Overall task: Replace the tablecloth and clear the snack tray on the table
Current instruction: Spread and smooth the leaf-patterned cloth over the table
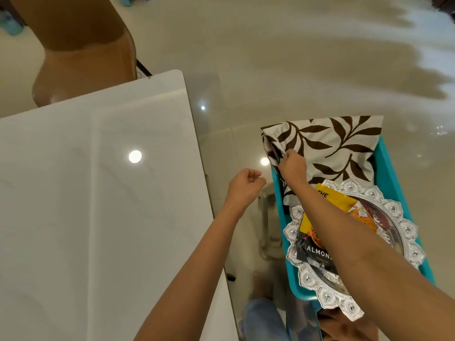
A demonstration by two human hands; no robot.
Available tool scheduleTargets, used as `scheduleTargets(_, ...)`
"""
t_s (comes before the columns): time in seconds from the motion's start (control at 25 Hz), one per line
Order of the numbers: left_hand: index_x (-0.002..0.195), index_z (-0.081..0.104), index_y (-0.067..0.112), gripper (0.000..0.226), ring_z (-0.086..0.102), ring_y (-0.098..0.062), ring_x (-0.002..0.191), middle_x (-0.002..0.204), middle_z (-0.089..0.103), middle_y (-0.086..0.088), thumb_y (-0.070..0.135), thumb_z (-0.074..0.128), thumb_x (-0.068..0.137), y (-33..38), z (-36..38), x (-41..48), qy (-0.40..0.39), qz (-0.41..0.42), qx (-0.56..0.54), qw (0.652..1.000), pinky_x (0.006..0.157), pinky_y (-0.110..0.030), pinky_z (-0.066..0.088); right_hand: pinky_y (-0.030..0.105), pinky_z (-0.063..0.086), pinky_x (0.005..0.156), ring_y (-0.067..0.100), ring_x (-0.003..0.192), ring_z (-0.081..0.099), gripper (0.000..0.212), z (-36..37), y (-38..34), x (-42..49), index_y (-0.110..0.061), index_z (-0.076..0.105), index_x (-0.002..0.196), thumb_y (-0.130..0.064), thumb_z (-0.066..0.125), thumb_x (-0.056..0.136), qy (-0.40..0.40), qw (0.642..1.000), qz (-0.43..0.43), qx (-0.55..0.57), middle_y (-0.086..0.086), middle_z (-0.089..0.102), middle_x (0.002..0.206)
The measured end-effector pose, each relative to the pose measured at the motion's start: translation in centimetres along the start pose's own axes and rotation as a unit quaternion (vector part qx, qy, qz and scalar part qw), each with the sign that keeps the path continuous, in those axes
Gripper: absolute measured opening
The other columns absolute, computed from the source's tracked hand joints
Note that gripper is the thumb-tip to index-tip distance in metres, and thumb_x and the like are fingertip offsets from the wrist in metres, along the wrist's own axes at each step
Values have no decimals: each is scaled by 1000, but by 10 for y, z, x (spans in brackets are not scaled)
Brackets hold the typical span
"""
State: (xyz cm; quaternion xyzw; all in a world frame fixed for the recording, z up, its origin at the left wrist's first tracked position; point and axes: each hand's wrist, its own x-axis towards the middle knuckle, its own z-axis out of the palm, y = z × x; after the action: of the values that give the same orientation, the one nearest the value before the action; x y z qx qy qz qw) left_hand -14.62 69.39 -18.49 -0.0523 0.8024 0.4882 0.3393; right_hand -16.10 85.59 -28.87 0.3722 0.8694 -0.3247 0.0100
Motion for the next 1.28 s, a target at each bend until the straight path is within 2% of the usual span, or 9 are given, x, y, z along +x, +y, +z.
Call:
scheduleTargets(0.32, 132, 45, 16, 44, 59, -18, 102, 119, 58, -5, 11, 59, 91, 32, -12, -32, 10, -1, -31, 999, 88, -32, 52, 22, 34, 57, 1, 60, 41, 15, -162, -97, -26, -9, 49, 90, -9, 37, 99, 195, 933, -146, 264, -9, 42, 69)
scheduleTargets(0.44, 142, 31, 19, 70, 56, -21, 109, 128, 51, -5, 12, 70, 84, 55, -25, -58, -7, 57, -25, 998, 81, -26, 51, 9, 36, 61, -9, 62, 44, 18, -230, -148, -66, -18, 45, 85, -10, 38, 100, 207, 895, -220, 328, -12, 45, 73)
scheduleTargets(0.56, 145, 28, 20, 88, 50, -21, 123, 137, 50, -3, 25, 80, 75, 78, -36, -87, -18, 144, -3, 989, 100, -38, 44, 16, 44, 74, -2, 74, 51, 19, -287, -202, -118, -22, 48, 86, -12, 38, 99, 177, 851, -311, 384, -7, 52, 79)
scheduleTargets(0.64, 142, 37, 17, 76, 51, -15, 117, 129, 56, 2, 27, 77, 79, 94, -46, -111, 35, 194, 12, 980, 98, -32, 42, 27, 47, 76, 11, 77, 51, 19, -311, -236, -153, -18, 51, 88, -11, 37, 100, 145, 821, -372, 409, -1, 53, 80)
scheduleTargets(0.72, 123, 57, 9, 36, 58, -15, 100, 110, 65, -4, 19, 65, 89, 106, -72, -140, 118, 235, 10, 965, 86, -25, 46, 32, 46, 74, 19, 74, 48, 19, -326, -267, -190, -13, 50, 88, -8, 36, 100, 107, 794, -423, 424, 4, 50, 79)
scheduleTargets(0.8, 96, 64, 5, 14, 61, -20, 85, 94, 68, -12, 13, 52, 93, 113, -117, -170, 226, 252, -12, 941, 71, -25, 47, 34, 42, 71, 20, 72, 44, 17, -334, -292, -223, -10, 47, 89, -8, 34, 100, 91, 771, -460, 431, 5, 47, 78)
scheduleTargets(0.92, 99, 63, 6, 18, 57, -17, 84, 93, 62, -5, 10, 45, 96, 114, -220, -221, 373, 247, -66, 892, 59, -14, 39, 34, 41, 70, 16, 73, 43, 17, -333, -319, -264, -16, 47, 88, -12, 35, 100, 82, 757, -469, 448, 0, 47, 78)
scheduleTargets(1.2, 94, 63, 1, 14, 51, -13, 79, 89, 60, -7, 7, 64, 82, 68, -442, -375, 622, 350, -16, 700, 63, -10, 34, 20, 38, 69, -3, 69, 42, 21, -284, -394, -377, -24, 43, 85, -11, 35, 99, 64, 760, -517, 389, -9, 44, 76)
scheduleTargets(1.28, 92, 63, 4, 20, 48, -12, 81, 90, 58, -6, 14, 73, 79, 12, -472, -419, 620, 353, 89, 695, 68, -10, 35, 23, 37, 67, -3, 65, 41, 18, -250, -396, -399, -22, 42, 87, -15, 35, 101, 51, 786, -536, 302, -10, 43, 75)
